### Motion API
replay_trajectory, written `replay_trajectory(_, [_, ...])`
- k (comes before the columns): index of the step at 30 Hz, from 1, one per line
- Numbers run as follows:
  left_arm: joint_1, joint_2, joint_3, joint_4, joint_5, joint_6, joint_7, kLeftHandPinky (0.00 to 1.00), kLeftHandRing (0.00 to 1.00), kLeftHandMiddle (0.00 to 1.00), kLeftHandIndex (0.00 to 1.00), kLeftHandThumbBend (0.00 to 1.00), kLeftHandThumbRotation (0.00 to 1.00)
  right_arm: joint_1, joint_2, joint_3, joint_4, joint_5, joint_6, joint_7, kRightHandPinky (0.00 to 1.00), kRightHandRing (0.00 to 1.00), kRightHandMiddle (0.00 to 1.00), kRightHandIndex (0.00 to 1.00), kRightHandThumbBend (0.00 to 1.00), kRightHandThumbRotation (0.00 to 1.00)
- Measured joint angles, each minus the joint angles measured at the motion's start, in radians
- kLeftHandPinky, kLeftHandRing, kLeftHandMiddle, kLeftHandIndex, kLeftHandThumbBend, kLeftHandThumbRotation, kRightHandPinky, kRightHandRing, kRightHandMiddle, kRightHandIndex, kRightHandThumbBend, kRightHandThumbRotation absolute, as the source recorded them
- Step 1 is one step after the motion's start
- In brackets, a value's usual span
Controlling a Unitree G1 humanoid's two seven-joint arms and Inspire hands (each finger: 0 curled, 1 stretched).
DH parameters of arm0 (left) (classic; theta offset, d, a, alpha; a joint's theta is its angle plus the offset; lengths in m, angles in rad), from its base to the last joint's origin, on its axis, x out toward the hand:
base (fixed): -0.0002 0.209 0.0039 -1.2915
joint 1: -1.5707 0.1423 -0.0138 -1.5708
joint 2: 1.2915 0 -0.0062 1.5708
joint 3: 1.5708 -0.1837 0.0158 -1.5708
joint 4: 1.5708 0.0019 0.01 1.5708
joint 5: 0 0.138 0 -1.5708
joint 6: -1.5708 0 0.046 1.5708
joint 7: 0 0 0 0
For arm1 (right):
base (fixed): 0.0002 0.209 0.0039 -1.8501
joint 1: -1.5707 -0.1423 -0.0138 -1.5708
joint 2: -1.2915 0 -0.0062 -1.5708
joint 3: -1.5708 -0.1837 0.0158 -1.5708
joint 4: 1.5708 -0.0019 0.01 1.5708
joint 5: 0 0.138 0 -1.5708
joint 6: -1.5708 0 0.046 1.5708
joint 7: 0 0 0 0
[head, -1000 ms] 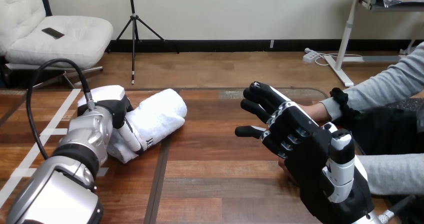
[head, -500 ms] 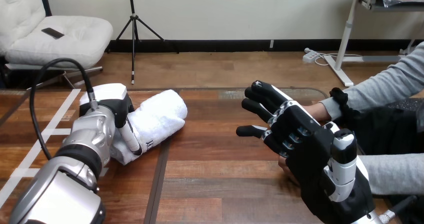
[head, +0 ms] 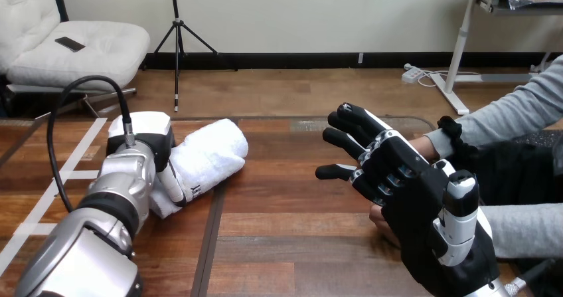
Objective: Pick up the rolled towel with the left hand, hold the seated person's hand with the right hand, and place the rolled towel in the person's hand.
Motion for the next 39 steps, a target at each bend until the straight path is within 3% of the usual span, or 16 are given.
replay_trajectory(5, [0.0,-0.012,-0.036,0.0,0.039,0.038,0.001,0.32,0.49,0.61,0.64,0.93,0.49,-0.001,-0.001,0.0,0.0,0.0,0.0,-0.003,0.73,0.91,0.91,0.89,0.96,1.0])
replay_trajectory(12, [-0.004,-0.03,-0.083,0.0,0.088,0.087,-0.01,0.34,0.49,0.62,0.64,0.92,0.62,-0.002,-0.002,0.0,0.0,0.0,0.0,-0.007,0.73,0.92,0.92,0.89,0.97,1.0])
replay_trajectory(21, [-0.009,-0.041,-0.155,0.001,0.159,0.126,-0.04,0.48,0.62,0.73,0.73,0.94,0.78,-0.002,-0.005,-0.001,0.0,0.0,0.0,-0.013,0.74,0.91,0.91,0.89,0.98,1.0])
replay_trajectory(29, [-0.014,-0.057,-0.193,0.003,0.184,0.156,-0.07,0.52,0.66,0.76,0.78,0.96,0.84,-0.002,-0.005,-0.001,0.0,0.0,0.0,-0.017,0.73,0.9,0.89,0.88,0.97,1.0])
replay_trajectory(39, [-0.014,-0.071,-0.201,0.007,0.183,0.175,-0.076,0.57,0.72,0.79,0.8,0.95,0.83,-0.005,-0.005,-0.001,0.0,0.0,-0.001,-0.019,0.72,0.9,0.89,0.88,0.97,1.0])
